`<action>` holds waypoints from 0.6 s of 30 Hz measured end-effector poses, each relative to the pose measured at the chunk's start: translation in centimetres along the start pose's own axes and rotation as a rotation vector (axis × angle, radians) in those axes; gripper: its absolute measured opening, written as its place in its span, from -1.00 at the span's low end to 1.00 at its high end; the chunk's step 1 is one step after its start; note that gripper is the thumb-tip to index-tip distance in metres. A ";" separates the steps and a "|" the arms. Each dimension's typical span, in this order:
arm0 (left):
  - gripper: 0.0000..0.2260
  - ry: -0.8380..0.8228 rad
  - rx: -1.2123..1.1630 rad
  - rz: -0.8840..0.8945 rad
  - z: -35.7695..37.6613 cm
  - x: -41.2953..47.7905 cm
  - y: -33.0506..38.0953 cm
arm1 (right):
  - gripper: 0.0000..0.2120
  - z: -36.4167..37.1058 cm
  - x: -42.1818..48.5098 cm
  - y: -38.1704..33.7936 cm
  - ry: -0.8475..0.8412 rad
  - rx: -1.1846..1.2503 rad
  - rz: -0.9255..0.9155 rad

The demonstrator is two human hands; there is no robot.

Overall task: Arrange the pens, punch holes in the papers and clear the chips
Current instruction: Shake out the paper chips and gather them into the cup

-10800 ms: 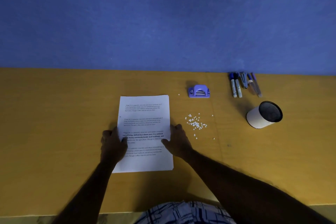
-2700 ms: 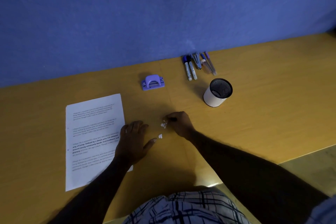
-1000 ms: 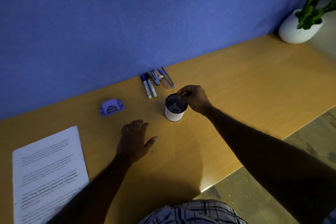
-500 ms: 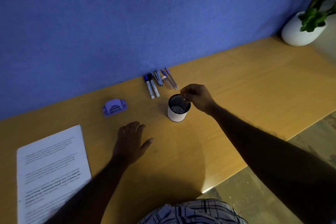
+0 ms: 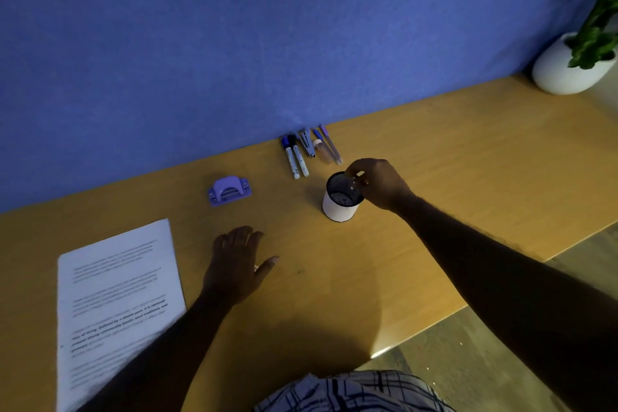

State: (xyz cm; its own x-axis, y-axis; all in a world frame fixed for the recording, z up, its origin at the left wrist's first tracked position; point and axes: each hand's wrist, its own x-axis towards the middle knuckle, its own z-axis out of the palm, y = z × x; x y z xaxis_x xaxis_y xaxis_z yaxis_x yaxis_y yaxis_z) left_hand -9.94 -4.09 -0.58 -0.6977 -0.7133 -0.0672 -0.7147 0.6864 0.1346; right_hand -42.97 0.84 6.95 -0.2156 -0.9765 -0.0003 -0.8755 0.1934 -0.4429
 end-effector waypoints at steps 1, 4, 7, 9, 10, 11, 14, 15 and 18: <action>-0.27 -0.007 -0.003 -0.003 -0.1 -0.1 -0.1 | -0.75 0.0 0.0 -0.1 0.007 -0.026 -0.019; -0.26 -0.023 0.009 -0.007 -0.1 -0.6 -0.5 | -0.73 0.1 0.0 -0.6 -0.012 -0.122 -0.073; -0.28 -0.025 0.017 -0.011 0.1 -1.0 -0.9 | -0.70 0.4 -0.1 -0.8 -0.026 -0.143 -0.088; -0.29 -0.024 0.022 -0.013 0.1 -1.2 -1.2 | -0.70 0.5 -0.2 -0.9 -0.027 -0.138 -0.077; -0.29 -0.021 0.023 -0.013 0.1 -1.3 -1.3 | -0.70 0.5 -0.2 -0.9 -0.025 -0.138 -0.074; -0.28 -0.016 0.024 -0.011 0.1 -1.4 -1.5 | -0.71 0.5 -0.3 -0.9 -0.022 -0.139 -0.072; -0.30 -0.005 0.030 -0.010 0.2 -1.7 -1.9 | -0.72 0.6 -0.5 -0.9 -0.016 -0.126 -0.053; -0.33 -0.004 0.031 -0.010 0.3 -1.8 -2.1 | -0.73 0.6 -0.6 -1.0 -0.003 -0.119 -0.061; -0.40 -0.012 0.027 -0.013 0.7 -2.3 -2.6 | -0.77 0.9 -1.0 -1.9 0.038 -0.131 -0.175</action>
State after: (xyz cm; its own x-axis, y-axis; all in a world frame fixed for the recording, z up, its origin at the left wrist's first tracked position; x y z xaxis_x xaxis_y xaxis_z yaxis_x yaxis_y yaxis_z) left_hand -6.53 -4.10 -1.48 -0.6884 -0.7208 -0.0805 -0.7250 0.6804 0.1069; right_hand -40.74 1.41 6.98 -0.0697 -0.9925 0.1009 -0.9490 0.0348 -0.3134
